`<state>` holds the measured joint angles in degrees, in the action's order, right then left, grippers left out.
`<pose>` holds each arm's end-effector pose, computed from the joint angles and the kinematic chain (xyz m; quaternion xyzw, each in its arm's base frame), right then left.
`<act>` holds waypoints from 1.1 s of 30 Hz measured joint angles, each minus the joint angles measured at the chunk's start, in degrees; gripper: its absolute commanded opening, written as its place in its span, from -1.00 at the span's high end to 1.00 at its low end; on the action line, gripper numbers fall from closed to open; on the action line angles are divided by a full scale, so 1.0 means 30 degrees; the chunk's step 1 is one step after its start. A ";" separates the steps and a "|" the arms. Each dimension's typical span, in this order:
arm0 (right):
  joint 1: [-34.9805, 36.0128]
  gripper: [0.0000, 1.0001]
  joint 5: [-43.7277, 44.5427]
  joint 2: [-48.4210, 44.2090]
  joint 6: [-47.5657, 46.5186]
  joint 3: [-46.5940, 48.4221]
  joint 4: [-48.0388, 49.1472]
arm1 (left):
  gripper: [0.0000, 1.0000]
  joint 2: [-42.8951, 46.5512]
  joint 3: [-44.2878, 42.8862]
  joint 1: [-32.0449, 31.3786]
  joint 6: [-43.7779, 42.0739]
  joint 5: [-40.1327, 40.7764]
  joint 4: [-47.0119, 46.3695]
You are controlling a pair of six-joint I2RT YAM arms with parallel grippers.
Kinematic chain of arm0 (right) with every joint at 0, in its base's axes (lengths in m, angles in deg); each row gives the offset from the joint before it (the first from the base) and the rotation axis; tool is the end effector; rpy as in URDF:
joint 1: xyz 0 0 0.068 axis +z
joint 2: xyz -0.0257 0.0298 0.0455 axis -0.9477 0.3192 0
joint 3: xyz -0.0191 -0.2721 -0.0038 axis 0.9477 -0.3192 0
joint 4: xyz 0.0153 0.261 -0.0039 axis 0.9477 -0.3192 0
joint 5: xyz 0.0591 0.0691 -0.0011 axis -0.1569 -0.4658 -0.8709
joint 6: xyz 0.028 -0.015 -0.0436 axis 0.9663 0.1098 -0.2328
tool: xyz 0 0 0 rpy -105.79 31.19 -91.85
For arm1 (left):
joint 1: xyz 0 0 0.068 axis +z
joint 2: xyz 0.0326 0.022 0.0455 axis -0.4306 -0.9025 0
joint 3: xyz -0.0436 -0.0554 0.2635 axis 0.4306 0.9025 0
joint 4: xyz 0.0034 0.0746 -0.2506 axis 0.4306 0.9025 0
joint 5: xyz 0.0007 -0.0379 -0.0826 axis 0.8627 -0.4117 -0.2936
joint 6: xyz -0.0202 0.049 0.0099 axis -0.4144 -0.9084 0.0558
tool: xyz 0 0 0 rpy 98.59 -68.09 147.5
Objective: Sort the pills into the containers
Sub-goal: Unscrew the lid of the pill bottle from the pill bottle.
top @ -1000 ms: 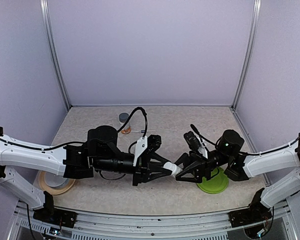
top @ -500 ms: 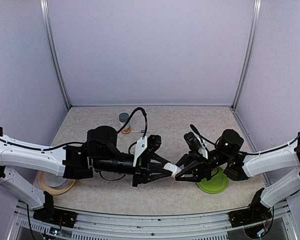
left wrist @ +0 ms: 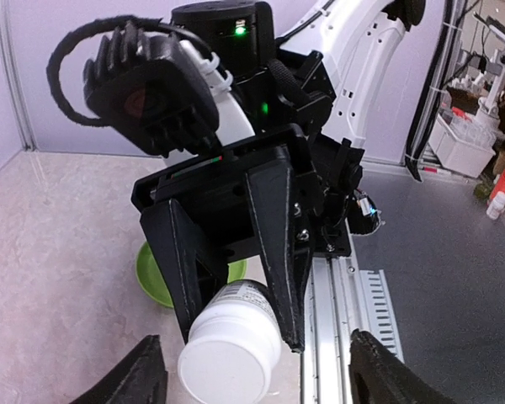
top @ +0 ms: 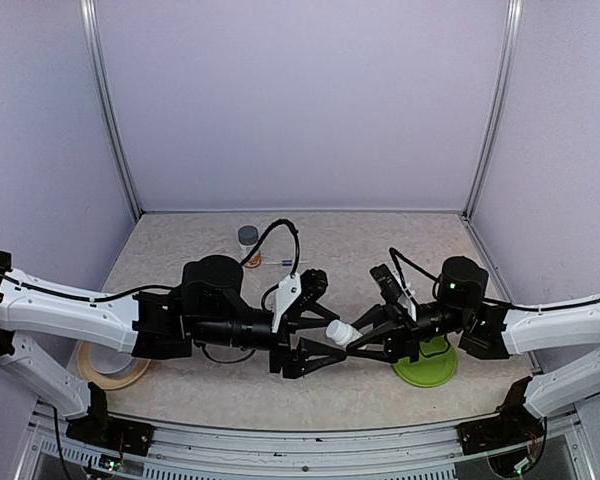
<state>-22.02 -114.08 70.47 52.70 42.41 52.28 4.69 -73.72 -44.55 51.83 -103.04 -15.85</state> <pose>0.1377 0.2037 0.2301 -0.4492 0.5710 0.6157 0.3052 0.1025 -0.3118 0.2720 0.5137 0.5853 -0.4479 0.4392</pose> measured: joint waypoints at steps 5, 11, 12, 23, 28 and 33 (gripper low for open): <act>0.0007 0.84 -0.0590 -0.0095 0.0131 0.0240 -0.0554 | -0.59 0.0823 0.0000 0.0000 -0.1727 -0.0109 0.0401; 0.0007 0.82 -0.2011 -0.0095 0.1049 0.0240 -0.0481 | -0.40 0.1231 -0.0466 0.0007 -0.4444 -0.0299 0.1472; 0.0007 0.82 -0.2200 -0.0095 0.1268 0.0240 -0.0401 | -0.35 0.1188 -0.0605 0.0007 -0.4962 -0.0430 0.1719; 0.0007 0.79 -0.3155 -0.0102 0.2251 0.0408 -0.0248 | 0.11 0.1005 -0.1078 0.0095 -0.7745 -0.1770 0.2827; 0.0007 0.79 -0.3242 -0.0102 0.2361 0.0444 -0.0117 | 0.10 0.0831 -0.1377 0.0117 -0.8021 -0.2040 0.2892; 0.0007 0.78 -0.3279 -0.0095 0.2382 0.0444 -0.0109 | 0.19 0.0517 -0.1566 0.0117 -0.8123 -0.2040 0.3067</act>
<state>-22.00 -123.92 70.18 59.85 43.74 51.95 6.24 -78.42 -44.20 27.46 -109.16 -6.65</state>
